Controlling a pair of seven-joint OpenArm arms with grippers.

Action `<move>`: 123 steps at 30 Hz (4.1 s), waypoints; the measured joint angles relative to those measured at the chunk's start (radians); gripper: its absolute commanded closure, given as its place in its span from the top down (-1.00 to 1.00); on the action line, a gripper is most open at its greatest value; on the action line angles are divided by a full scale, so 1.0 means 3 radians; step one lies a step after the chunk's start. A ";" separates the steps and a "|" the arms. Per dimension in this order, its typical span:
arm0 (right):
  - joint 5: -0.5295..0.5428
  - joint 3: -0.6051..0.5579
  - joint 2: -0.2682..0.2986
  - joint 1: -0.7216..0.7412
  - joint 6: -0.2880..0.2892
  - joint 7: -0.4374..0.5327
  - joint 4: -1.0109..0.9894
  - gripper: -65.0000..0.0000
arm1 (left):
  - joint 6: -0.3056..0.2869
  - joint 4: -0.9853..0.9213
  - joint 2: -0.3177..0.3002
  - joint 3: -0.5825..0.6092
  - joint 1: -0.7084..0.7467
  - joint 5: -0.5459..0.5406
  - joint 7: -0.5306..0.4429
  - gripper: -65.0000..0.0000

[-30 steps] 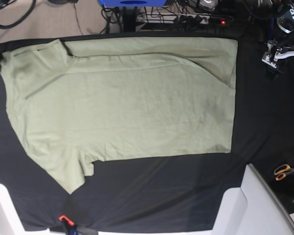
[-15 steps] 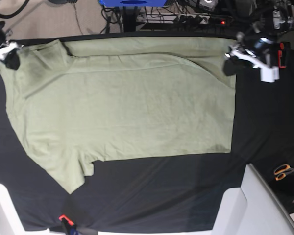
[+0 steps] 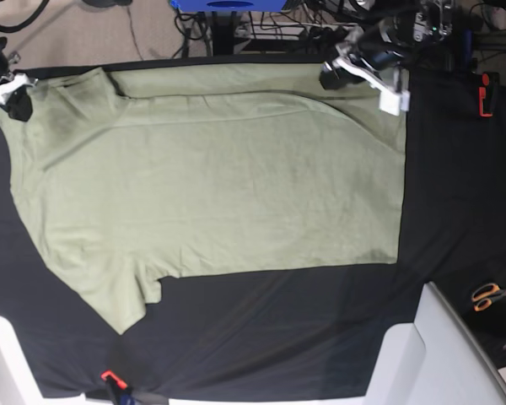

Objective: Fold the T-shirt properly

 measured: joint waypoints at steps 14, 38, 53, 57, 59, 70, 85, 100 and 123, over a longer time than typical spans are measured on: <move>-0.0001 0.0000 0.0001 0.0000 0.0000 -0.0001 0.0000 -0.98 | -0.0014 -0.0401 0.0404 0.0000 -0.0436 0.0488 -0.0028 -1.00; 0.0000 -0.0001 0.0135 0.0009 0.0001 0.0000 -0.0003 -0.98 | -0.0009 -0.0064 0.0173 0.0296 -0.0413 0.0534 0.0028 -1.00; 0.0000 -0.0001 0.0130 0.0055 0.0000 -0.0013 -0.0003 -0.98 | -0.0065 -0.0402 -0.0314 -0.0256 -0.0231 0.0425 -0.0081 -1.00; 0.0000 -0.0001 0.0127 0.0056 0.0001 -0.0013 -0.0003 -0.98 | -0.0081 -0.0380 -0.0406 -0.0256 -0.0216 0.0446 -0.0052 -1.00; 0.0000 -0.0001 0.0128 0.0055 0.0001 -0.0013 -0.0003 -0.98 | -0.0023 -0.0262 -0.0399 -0.0303 -0.0130 0.0511 -0.0019 -1.00; -0.0083 -0.0024 0.0142 0.0179 0.0005 -0.0047 -0.0014 -0.98 | -0.0017 0.0460 -0.0375 -0.0945 0.0033 0.0511 0.0039 -1.00; -0.2364 -0.0720 0.0842 0.2710 -0.0150 0.1560 -0.3309 -0.76 | -0.0024 0.0767 -0.0370 -0.1111 -0.0055 0.0519 0.0060 -1.00; -0.2641 -0.1158 0.0923 0.2902 -0.0905 0.2426 -0.4152 0.03 | -0.0024 0.0721 -0.0373 -0.1443 -0.0013 0.0514 0.0045 -1.00; -0.2220 -0.1266 0.0710 0.2059 -0.0856 0.1392 -0.2242 -1.00 | -0.0023 0.0526 -0.0306 -0.1429 -0.0151 0.0521 0.0042 -1.00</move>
